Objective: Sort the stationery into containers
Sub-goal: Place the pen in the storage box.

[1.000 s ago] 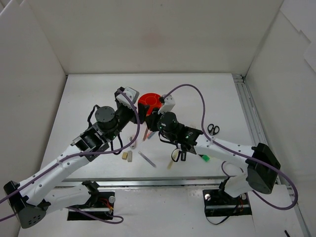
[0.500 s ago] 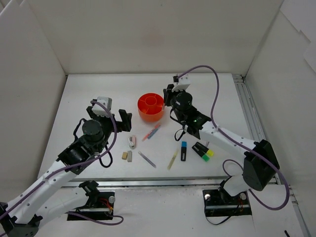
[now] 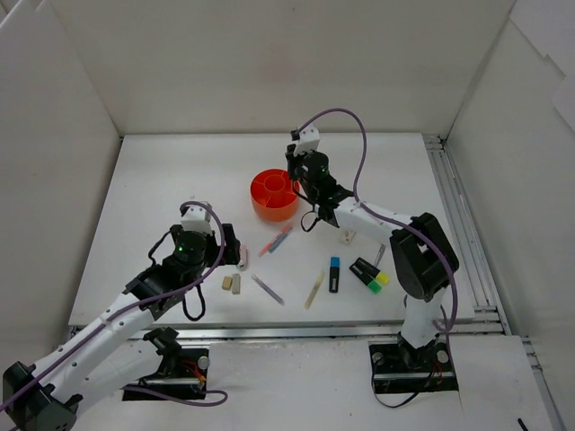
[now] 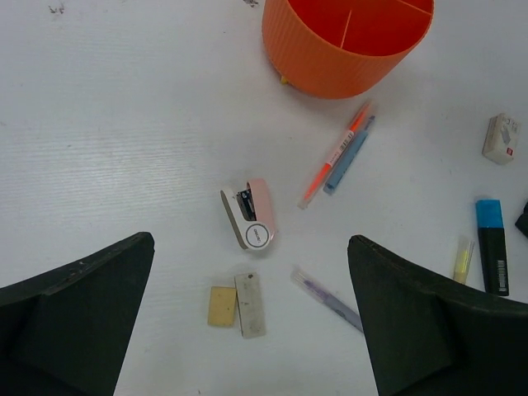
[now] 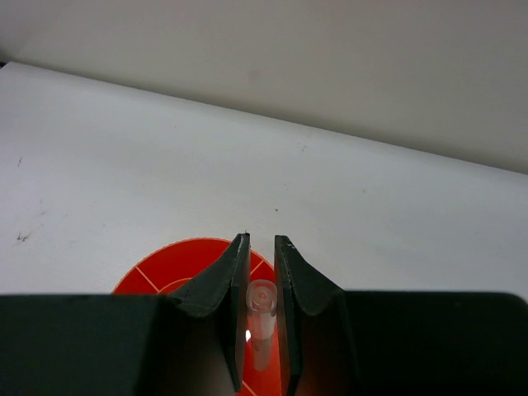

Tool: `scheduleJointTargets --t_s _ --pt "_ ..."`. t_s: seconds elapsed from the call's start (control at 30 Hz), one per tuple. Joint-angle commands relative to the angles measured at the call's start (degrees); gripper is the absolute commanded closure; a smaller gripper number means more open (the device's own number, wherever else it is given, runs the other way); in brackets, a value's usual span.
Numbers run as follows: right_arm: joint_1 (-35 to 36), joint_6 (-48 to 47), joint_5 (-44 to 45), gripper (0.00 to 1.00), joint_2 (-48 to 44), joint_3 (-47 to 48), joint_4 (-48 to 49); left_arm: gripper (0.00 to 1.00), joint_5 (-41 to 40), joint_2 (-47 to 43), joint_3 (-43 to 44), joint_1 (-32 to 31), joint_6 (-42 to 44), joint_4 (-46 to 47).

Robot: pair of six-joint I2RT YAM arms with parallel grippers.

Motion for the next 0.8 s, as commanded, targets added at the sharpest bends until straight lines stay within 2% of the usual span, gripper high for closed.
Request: scheduleJointTargets --t_s 0.0,0.2,0.23,0.33,0.4,0.53,0.63,0.67,0.73,0.77 --pt "-0.57 -0.43 -3.22 1.00 0.83 3.86 8.31 0.00 1.46 -2.16 0.28 0.43 -1.38 3.36" --pt "-0.66 3.18 -2.18 0.99 3.12 1.59 8.93 0.01 2.43 -2.52 0.10 0.43 -0.06 3.27" --pt "-0.75 3.79 -2.17 0.84 2.68 0.80 9.02 0.00 2.60 -2.34 0.10 0.43 0.46 3.19" --pt "-0.66 5.46 -1.91 0.66 0.32 -2.01 9.10 0.01 4.01 -1.11 0.45 0.43 1.43 3.27" --pt "-0.66 6.26 -1.82 0.61 -1.53 -3.86 9.10 0.01 4.45 0.29 1.06 0.43 1.79 3.45" --pt "-0.57 6.79 -1.29 0.43 -8.21 -7.20 8.93 0.01 5.76 2.49 2.12 0.43 2.58 3.80" --pt "-0.40 7.49 -1.38 0.34 -13.83 -11.41 8.14 0.01 6.64 3.46 2.30 0.43 3.28 4.24" --pt "-0.31 7.84 -1.38 0.22 -15.41 -13.60 6.66 0.01 7.00 3.81 2.38 0.43 3.98 4.67" --pt "-0.13 9.41 0.19 0.19 -19.63 -15.02 2.97 0.00 8.05 4.16 2.38 0.43 4.68 5.38" --pt "0.13 10.56 1.24 0.14 -20.86 -15.81 -2.88 0.01 8.66 4.69 2.38 0.43 5.38 5.64"
